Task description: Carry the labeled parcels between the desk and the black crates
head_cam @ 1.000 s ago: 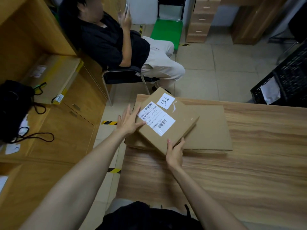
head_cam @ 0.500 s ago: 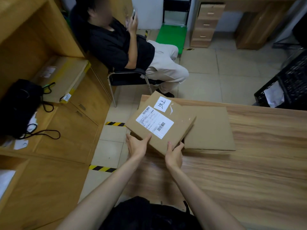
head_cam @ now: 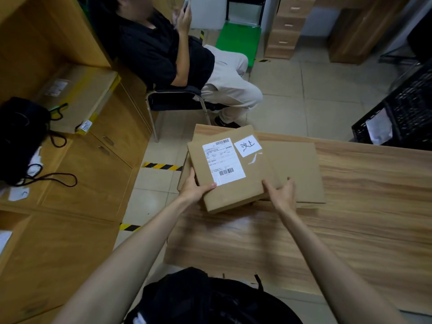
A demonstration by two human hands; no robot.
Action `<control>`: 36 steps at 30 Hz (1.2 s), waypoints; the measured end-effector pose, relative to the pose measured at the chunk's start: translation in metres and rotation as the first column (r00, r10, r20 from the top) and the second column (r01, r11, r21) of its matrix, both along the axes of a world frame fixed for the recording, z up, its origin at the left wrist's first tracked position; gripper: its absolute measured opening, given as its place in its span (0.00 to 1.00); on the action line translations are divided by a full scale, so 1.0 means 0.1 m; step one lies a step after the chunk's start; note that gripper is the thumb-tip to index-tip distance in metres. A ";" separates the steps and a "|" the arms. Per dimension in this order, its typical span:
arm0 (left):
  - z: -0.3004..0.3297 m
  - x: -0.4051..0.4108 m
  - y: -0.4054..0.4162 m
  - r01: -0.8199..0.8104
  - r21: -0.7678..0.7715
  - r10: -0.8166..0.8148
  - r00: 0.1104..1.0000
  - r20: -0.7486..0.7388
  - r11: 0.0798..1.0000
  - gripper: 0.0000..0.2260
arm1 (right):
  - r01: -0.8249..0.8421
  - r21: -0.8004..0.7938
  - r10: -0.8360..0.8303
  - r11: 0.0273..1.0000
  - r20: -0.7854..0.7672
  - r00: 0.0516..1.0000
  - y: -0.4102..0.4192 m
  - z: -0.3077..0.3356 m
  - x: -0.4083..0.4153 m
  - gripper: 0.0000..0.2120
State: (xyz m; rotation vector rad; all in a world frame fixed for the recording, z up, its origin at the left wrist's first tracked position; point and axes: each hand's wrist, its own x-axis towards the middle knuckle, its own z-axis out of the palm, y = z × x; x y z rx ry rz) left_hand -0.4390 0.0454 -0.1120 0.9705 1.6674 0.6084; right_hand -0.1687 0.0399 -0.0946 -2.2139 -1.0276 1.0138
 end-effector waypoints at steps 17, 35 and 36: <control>0.25 0.14 -0.14 -0.063 0.111 0.066 0.997 -0.027 0.992 0.24 | -0.248 0.156 0.270 0.956 -0.136 0.953 0.03 -0.01 0.18 0.15; 2.10 0.55 0.62 -0.118 0.696 0.017 0.988 0.151 0.709 0.31 | 0.014 0.713 0.183 0.701 -0.199 0.963 0.47 1.76 0.37 0.13; 2.21 0.57 0.68 -0.110 0.725 0.016 0.991 0.136 0.680 0.30 | 0.014 0.737 0.180 0.676 -0.183 0.966 0.53 1.87 0.40 0.16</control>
